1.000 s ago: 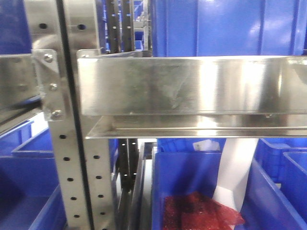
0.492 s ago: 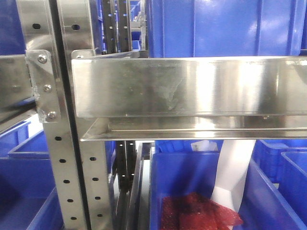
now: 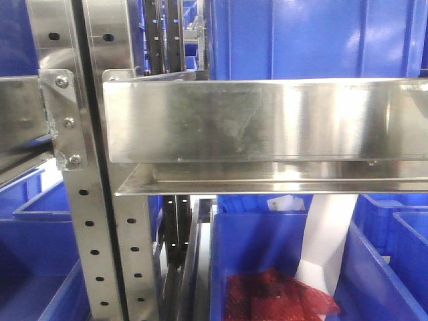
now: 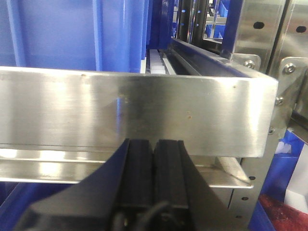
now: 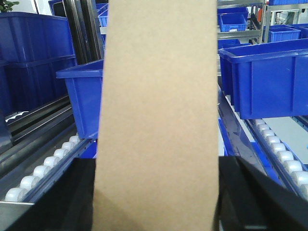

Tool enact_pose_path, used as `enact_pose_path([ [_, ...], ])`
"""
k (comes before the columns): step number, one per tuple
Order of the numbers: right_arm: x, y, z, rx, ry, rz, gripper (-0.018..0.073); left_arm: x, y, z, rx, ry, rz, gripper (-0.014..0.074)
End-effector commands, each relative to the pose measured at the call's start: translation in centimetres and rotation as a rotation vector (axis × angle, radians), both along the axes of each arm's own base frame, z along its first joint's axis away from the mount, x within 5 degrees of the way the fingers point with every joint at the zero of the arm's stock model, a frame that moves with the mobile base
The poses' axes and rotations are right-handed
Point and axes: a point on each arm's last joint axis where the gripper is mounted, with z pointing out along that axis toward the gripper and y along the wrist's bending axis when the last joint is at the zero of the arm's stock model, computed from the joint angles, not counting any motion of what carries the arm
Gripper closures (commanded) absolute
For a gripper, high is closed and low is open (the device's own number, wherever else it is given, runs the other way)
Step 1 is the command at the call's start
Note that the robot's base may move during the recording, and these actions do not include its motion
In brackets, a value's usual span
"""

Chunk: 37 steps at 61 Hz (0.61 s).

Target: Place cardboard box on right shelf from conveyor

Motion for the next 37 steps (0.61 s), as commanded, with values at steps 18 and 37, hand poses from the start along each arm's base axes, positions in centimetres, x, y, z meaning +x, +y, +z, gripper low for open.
enact_pose_path([
  [18,0.0,0.2,2.2,-0.016,-0.165,0.016,0.0405,-0.1,0.1,0.5,-0.012,-0.091,0.006,0.0713],
  [37,2.6,0.6,6.0,-0.34,-0.292,-0.062,0.0405,-0.1,0.1,0.5,-0.012,-0.091,0.006,0.0713],
])
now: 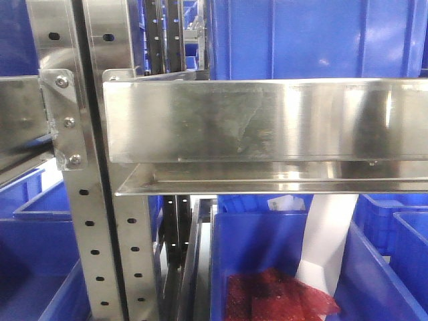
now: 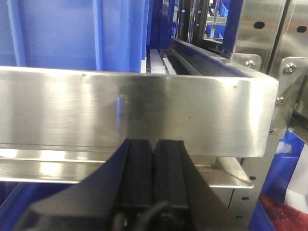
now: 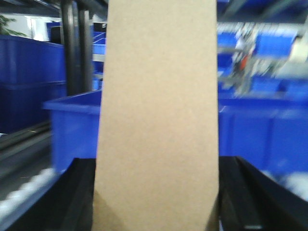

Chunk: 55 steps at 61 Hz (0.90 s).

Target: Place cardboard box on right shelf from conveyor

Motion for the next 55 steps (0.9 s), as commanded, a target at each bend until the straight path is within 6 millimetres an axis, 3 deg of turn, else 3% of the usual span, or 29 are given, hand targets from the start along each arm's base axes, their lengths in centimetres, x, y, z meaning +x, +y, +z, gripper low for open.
enact_pose_path([
  [1,1.3,0.5,3.2,-0.183,-0.141,-0.022,0.0405,-0.1,0.1,0.5,-0.012,-0.091,0.006,0.0713],
  [16,6.0,2.0,4.8,-0.572,-0.141,-0.058,0.0405,-0.1,0.1,0.5,-0.012,-0.091,0.006,0.0712],
  [32,10.4,5.5,3.0,-1.038,-0.133,0.06,0.0405,-0.1,0.1,0.5,-0.012,-0.091,0.006,0.0713],
  [41,11.9,7.1,1.8,-1.138,-0.119,0.134,0.0405,-0.1,0.1,0.5,-0.012,-0.091,0.006,0.0713],
  [55,14.6,8.1,-0.2,-1.194,-0.022,0.172,0.0406,-0.1,0.1,0.5,-0.012,-0.091,0.006,0.0712],
])
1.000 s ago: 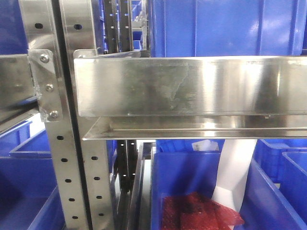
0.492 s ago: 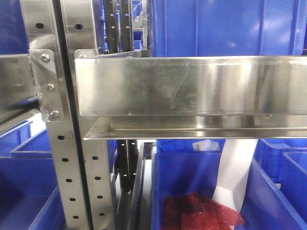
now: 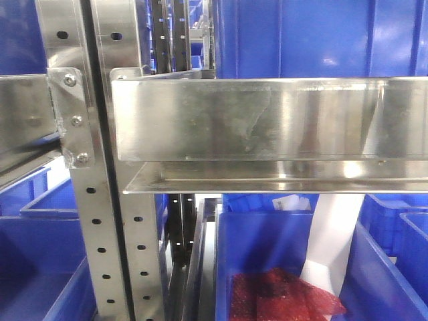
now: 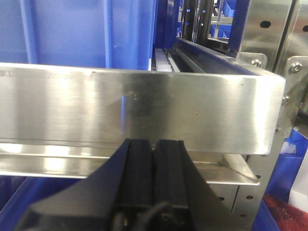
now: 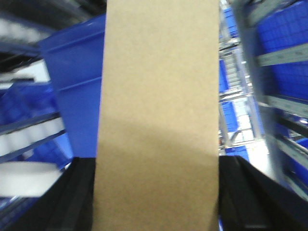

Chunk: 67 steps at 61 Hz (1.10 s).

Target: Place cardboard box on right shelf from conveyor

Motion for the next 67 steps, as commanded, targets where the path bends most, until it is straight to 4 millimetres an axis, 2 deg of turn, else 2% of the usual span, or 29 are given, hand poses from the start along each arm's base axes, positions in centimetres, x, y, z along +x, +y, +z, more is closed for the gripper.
enact_pose_path([
  [1,0.7,0.3,1.1,-0.016,-0.058,0.031,0.041,-0.1,0.1,0.5,-0.012,-0.091,0.006,0.0713],
  [11,1.8,-0.1,0.0,0.021,0.002,-0.012,0.0414,-0.1,0.1,0.5,-0.012,-0.091,0.006,0.0712],
  [22,2.2,-0.7,-1.3,0.018,0.035,-0.042,0.0414,-0.1,0.1,0.5,-0.012,-0.091,0.006,0.0713],
  [39,2.2,-0.6,-4.1,-0.005,0.101,-0.023,0.0414,-0.1,0.1,0.5,-0.012,-0.091,0.006,0.0713],
  [56,3.1,-0.1,-5.1,-0.012,0.134,-0.005,0.0401,-0.1,0.1,0.5,-0.012,-0.091,0.006,0.0713],
  [59,3.2,0.0,-5.2,0.001,0.143,-0.004,0.0368,-0.1,0.1,0.5,-0.012,-0.091,0.006,0.0713],
  [62,3.2,0.0,-5.3,0.022,0.152,-0.008,0.0288,-0.1,0.1,0.5,-0.012,-0.091,0.006,0.0713],
  [67,3.2,0.0,-5.3,0.056,0.164,-0.014,0.009,-0.1,0.1,0.5,-0.012,-0.091,0.006,0.0713],
])
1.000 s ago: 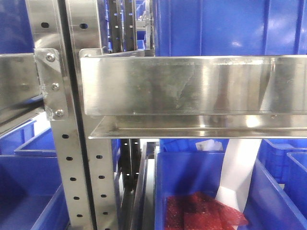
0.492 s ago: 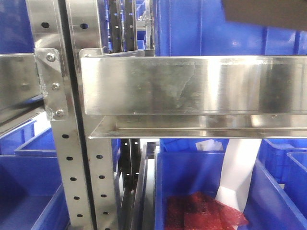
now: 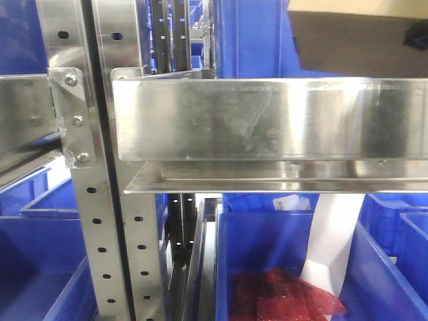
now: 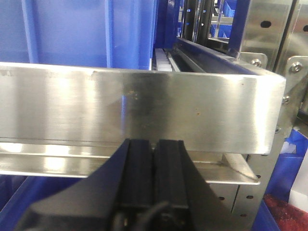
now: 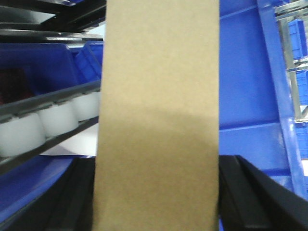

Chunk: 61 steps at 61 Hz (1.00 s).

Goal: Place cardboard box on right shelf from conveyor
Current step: 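Lower the box flat onto the roller track and open the right gripper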

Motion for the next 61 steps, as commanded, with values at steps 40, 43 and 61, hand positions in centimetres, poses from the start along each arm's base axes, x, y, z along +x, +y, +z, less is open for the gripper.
enact_pose_path([
  [40,-1.0,0.4,2.5,0.432,0.001,-0.047,-0.0034,-0.1,0.1,0.5,-0.012,-0.091,0.006,0.0713],
  [43,-1.4,0.4,2.7,0.511,0.019,-0.067,-0.0034,-0.1,0.1,0.5,-0.012,-0.091,0.006,0.0713],
  [61,-5.4,-0.8,6.1,1.176,0.081,-0.164,-0.0025,-0.1,0.1,0.5,-0.012,-0.091,0.006,0.0713],
])
